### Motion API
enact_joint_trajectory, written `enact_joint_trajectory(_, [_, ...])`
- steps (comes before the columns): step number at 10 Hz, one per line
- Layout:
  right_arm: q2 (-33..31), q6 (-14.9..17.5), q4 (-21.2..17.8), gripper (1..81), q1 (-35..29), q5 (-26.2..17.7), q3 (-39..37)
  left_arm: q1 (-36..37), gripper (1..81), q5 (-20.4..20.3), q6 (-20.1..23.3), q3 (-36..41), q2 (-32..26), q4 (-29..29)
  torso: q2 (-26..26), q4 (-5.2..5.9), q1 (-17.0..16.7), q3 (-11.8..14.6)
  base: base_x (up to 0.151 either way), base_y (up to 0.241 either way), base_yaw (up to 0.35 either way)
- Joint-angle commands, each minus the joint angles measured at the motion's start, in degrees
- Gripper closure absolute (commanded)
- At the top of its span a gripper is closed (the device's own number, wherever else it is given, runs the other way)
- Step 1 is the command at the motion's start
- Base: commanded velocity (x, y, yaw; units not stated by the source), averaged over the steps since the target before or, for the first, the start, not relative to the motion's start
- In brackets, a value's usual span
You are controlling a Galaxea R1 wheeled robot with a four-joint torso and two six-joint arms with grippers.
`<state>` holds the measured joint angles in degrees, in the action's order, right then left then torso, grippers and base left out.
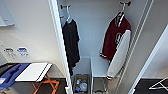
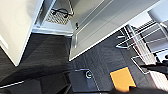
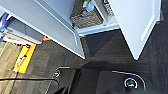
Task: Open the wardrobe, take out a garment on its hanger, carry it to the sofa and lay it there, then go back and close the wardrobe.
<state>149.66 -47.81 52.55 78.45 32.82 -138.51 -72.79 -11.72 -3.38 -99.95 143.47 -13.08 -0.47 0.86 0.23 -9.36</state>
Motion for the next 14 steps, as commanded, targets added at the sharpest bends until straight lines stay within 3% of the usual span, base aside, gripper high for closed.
enact_joint_trajectory(1, [6.64, -3.6, -0.35, 1.0, 2.29, -0.65, -9.22, 0.94, 1.0, -1.73, -0.31, -5.26, 4.72, 4.73, 0.0, 0.0, 0.0, 0.0, 0.0, 0.0, 0.0])
enact_joint_trajectory(8, [16.65, -3.52, 2.64, 1.0, 5.54, -5.38, -23.44, -2.05, 1.0, -1.73, -0.49, -21.41, 12.98, 7.1, -0.04, 0.0, -0.07, 0.05, 0.0, 0.0, 0.0])
enact_joint_trajectory(12, [21.13, -2.73, 2.73, 1.0, 5.63, -16.52, -24.08, -2.67, 1.0, -1.47, -0.41, -30.19, 17.63, 6.75, -0.04, 0.0, -0.09, 0.06, 0.0, 0.0, 0.0])
enact_joint_trajectory(14, [22.2, -2.64, 2.82, 1.0, 5.46, -19.19, -23.47, -2.76, 1.0, -1.47, -0.4, -34.51, 19.92, 6.4, -0.06, 0.0, -0.11, 0.06, 0.0, 0.0, 0.0])
